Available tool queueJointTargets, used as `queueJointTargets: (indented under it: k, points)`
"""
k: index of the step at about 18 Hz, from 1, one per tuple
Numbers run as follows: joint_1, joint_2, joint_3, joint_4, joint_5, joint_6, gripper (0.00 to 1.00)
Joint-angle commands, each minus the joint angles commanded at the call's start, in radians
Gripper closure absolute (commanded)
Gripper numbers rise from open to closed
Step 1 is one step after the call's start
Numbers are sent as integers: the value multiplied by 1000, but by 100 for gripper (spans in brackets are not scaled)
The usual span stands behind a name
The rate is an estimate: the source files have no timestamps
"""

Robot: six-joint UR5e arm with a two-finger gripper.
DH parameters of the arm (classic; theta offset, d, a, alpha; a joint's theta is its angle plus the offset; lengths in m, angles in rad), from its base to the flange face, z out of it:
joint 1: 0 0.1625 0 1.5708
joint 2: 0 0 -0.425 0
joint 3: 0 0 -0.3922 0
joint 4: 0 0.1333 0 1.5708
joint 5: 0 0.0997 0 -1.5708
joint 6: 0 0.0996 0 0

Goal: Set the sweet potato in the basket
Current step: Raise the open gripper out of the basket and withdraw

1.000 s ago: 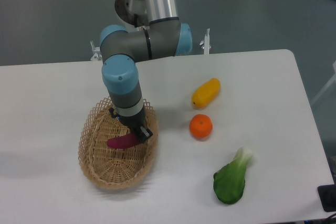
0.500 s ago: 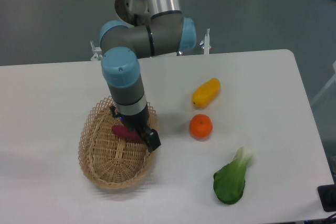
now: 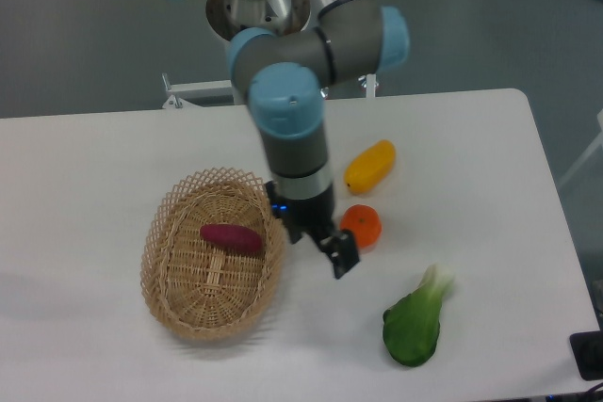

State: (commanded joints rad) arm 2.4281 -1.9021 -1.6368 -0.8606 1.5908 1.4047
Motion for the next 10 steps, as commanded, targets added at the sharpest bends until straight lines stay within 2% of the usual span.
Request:
queueJointTargets:
  k: [4,10]
  points:
    - [49,-8,0,3,-3,126,0]
    - [62,-9,3,6,-6,128,0]
